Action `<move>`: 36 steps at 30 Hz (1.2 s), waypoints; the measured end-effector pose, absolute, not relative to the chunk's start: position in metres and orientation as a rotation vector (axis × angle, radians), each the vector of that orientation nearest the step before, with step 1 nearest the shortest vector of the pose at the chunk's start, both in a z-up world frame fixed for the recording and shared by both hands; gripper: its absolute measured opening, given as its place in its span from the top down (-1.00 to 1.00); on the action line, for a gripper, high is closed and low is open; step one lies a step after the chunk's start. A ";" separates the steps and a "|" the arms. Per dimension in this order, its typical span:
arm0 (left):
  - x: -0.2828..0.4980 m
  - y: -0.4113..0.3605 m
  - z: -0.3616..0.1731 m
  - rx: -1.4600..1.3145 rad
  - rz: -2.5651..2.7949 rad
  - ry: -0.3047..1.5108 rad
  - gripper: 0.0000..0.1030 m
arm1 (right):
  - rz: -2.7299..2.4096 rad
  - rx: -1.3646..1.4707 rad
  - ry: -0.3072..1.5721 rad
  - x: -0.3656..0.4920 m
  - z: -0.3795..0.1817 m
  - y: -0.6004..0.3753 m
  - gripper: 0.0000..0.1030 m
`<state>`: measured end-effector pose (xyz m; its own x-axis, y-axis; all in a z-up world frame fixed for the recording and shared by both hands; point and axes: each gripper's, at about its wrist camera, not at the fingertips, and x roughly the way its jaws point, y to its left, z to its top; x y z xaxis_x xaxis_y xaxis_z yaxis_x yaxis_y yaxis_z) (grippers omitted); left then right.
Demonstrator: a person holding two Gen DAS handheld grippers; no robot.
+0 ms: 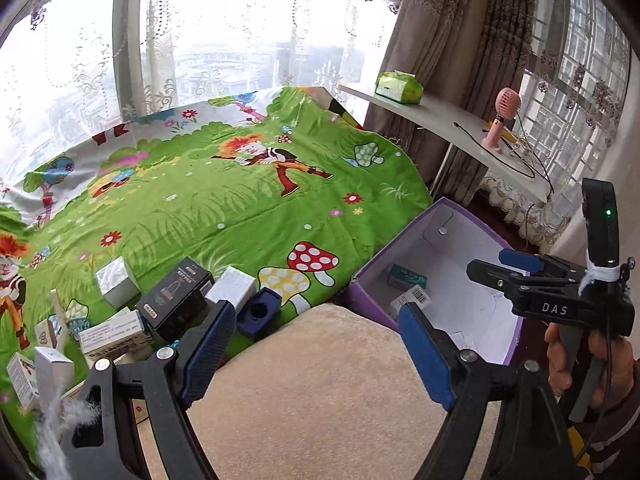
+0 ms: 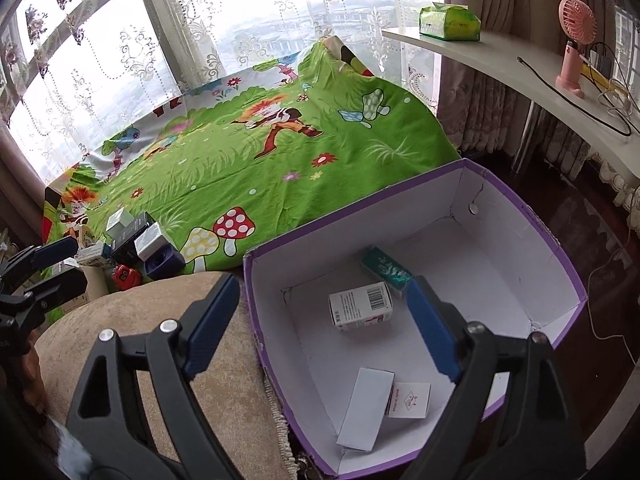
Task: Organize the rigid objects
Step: 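Withdraw both open tools back over the bed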
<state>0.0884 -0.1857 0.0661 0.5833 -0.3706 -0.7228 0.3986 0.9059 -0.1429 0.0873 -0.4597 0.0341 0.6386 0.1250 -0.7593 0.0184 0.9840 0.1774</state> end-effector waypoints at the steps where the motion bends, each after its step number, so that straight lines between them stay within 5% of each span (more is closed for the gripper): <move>1: 0.090 -0.176 0.065 0.010 -0.432 0.837 -0.64 | 0.060 0.159 0.870 0.087 0.036 -0.456 -0.75; 8: 0.090 -0.120 0.069 -0.103 -0.303 0.798 -0.64 | 0.015 0.042 0.788 0.089 0.052 -0.429 -0.95; 17: 0.092 -0.026 0.055 -0.345 -0.053 0.797 -0.64 | 0.082 -0.018 0.731 0.099 0.058 -0.401 -0.97; 36: 0.094 0.079 0.002 -0.748 0.320 0.928 -0.68 | 0.389 -0.098 0.900 0.157 0.025 -0.316 -0.97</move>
